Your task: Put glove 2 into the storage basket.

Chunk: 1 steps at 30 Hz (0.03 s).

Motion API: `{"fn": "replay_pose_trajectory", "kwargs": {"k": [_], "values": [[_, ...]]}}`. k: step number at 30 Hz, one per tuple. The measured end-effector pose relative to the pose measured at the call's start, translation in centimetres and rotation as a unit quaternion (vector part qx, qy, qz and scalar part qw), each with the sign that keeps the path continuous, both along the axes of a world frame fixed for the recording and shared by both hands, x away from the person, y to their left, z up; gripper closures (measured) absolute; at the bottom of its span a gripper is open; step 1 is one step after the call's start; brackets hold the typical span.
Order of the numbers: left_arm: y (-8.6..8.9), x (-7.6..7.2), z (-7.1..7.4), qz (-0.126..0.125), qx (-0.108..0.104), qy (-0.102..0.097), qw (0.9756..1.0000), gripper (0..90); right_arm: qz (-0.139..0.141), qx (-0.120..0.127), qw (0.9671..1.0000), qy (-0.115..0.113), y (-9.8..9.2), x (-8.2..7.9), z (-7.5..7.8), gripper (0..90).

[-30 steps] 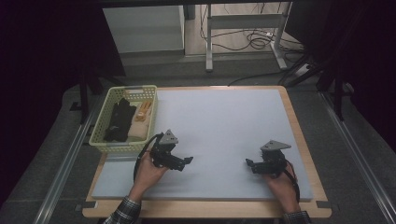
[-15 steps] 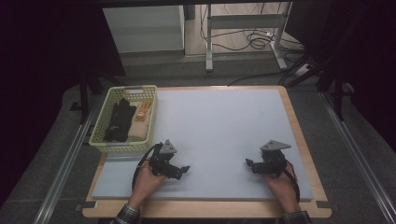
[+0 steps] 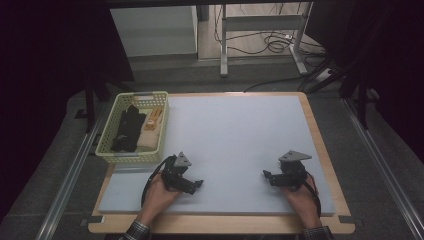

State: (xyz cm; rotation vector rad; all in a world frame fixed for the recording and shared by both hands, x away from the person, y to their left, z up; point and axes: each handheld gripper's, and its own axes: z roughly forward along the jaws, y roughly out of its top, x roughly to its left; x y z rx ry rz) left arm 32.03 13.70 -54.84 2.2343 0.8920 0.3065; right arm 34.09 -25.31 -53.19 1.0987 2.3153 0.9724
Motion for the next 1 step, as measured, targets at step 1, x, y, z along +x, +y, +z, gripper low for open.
{"fn": "replay_pose_trajectory", "kwargs": {"k": [1], "values": [[-0.04,-0.02,0.0,0.001,0.001,0.0,1.0,0.3,0.0,-0.003,1.0,-0.001,0.05,-0.01,0.01,18.0]]}}
